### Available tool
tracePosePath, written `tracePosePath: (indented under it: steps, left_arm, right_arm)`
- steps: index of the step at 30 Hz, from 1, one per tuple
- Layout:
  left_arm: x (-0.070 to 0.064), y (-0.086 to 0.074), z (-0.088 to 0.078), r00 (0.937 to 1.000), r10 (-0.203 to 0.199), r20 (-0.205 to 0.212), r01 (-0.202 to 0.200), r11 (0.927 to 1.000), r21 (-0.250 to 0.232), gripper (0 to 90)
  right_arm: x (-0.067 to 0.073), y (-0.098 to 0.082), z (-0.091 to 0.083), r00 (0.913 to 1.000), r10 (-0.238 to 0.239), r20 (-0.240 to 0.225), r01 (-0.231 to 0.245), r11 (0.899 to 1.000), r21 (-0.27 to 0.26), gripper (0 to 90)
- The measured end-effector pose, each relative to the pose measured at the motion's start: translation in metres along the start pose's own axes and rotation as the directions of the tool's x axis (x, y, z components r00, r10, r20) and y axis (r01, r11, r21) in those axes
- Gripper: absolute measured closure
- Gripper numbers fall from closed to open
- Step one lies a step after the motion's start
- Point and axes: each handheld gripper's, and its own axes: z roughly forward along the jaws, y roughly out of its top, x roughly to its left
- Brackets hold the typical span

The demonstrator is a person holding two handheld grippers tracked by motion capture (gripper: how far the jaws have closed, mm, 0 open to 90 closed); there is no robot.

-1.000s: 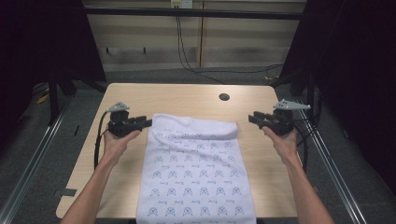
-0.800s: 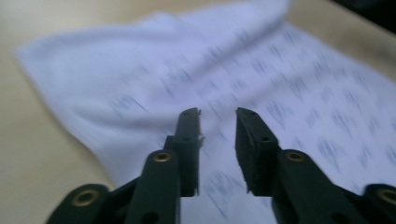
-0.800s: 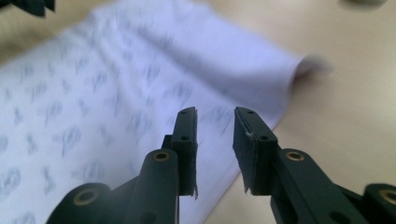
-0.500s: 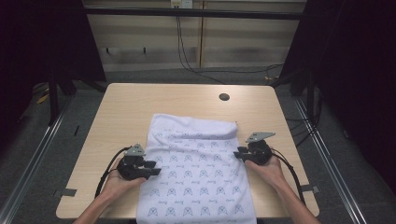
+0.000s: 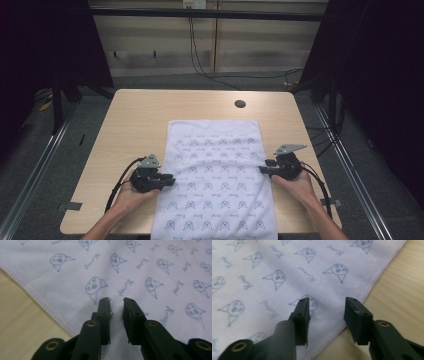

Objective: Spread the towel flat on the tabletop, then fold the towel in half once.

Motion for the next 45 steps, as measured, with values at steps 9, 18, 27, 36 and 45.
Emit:
tracePosePath:
  steps: [9, 18, 27, 36, 45]
  left_arm:
    - [0.001, -0.004, -0.013, 0.9993, -0.033, 0.015, 0.034, 0.9992, -0.020, 68.5]
    - [0.034, 0.011, -0.018, 0.9954, -0.094, -0.018, 0.091, 0.9902, -0.106, 71.4]
    - [0.060, 0.019, -0.007, 0.9870, -0.134, -0.089, 0.126, 0.9877, -0.093, 76.4]
    - [0.068, 0.023, 0.012, 0.9878, -0.101, -0.118, 0.094, 0.9932, -0.069, 76.0]
    - [0.044, 0.016, 0.009, 0.9950, -0.045, -0.090, 0.042, 0.9986, -0.032, 87.5]
  right_arm:
    - [0.022, -0.002, -0.013, 0.9964, -0.011, -0.084, 0.005, 0.997, -0.081, 61.9]
    - [0.016, 0.014, -0.012, 0.9940, -0.013, -0.108, -0.001, 0.991, -0.132, 57.9]
    - [-0.001, 0.030, 0.000, 0.9958, 0.020, -0.090, -0.030, 0.993, -0.118, 58.6]
    - [-0.003, 0.031, 0.034, 0.9969, -0.036, -0.070, 0.035, 0.999, -0.022, 65.6]
    - [0.009, 0.009, 0.011, 0.9974, -0.034, -0.063, 0.034, 0.999, -0.003, 85.8]
